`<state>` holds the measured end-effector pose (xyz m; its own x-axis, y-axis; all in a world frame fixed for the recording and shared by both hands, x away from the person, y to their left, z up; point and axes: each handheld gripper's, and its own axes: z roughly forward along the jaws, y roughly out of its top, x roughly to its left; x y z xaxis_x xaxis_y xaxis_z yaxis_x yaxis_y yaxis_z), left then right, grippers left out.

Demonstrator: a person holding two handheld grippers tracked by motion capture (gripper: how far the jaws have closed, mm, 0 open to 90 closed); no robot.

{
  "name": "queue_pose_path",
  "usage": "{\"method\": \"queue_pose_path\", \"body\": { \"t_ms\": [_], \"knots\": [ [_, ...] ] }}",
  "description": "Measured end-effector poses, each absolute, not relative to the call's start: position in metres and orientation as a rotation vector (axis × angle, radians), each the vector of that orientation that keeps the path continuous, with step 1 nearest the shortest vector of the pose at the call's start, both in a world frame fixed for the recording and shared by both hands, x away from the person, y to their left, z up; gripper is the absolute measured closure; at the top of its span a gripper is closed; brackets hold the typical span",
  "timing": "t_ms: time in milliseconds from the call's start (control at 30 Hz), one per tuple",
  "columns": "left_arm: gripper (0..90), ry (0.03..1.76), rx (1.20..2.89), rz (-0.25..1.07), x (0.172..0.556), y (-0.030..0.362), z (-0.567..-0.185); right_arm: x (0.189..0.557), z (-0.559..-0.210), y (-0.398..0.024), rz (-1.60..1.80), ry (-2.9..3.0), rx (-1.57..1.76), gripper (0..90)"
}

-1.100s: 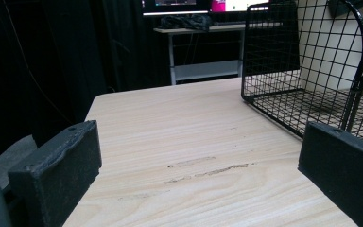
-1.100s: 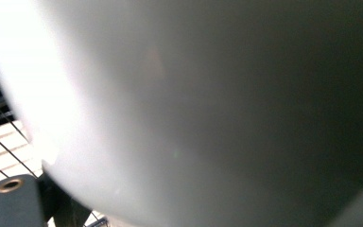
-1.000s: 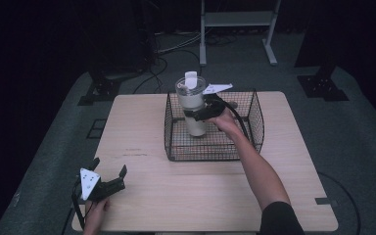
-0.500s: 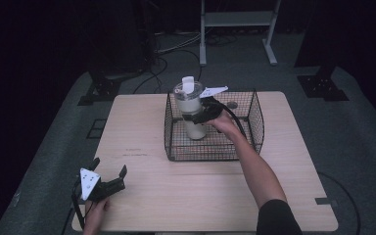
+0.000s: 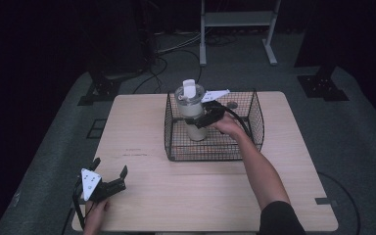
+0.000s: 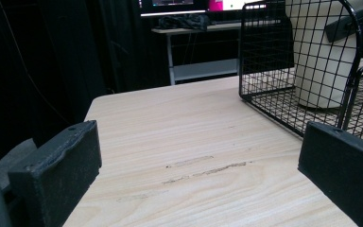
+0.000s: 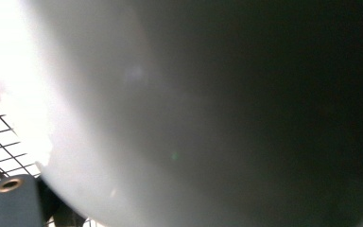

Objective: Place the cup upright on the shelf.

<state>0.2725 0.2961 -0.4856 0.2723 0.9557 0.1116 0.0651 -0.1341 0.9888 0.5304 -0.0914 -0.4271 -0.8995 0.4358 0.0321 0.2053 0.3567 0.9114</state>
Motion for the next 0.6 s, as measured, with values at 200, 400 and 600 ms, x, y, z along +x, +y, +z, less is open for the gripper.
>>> {"method": "queue_pose_path", "body": {
  "t_ms": [200, 400, 600],
  "knots": [
    [0.0, 1.007, 1.473, 1.047, 0.2726, 0.2969, -0.4855, 0.5293, -0.4299, -0.0963, 1.595, 2.382, 0.570, 9.2],
    [0.0, 1.008, 1.472, 1.040, 0.2726, 0.2969, -0.4855, 0.5273, -0.4315, -0.0987, 1.600, 2.371, 0.564, 9.2],
    [0.0, 1.005, 1.474, 1.039, 0.2723, 0.2968, -0.4855, 0.5263, -0.4317, -0.1011, 1.599, 2.371, 0.563, 9.2]
  ]
}}
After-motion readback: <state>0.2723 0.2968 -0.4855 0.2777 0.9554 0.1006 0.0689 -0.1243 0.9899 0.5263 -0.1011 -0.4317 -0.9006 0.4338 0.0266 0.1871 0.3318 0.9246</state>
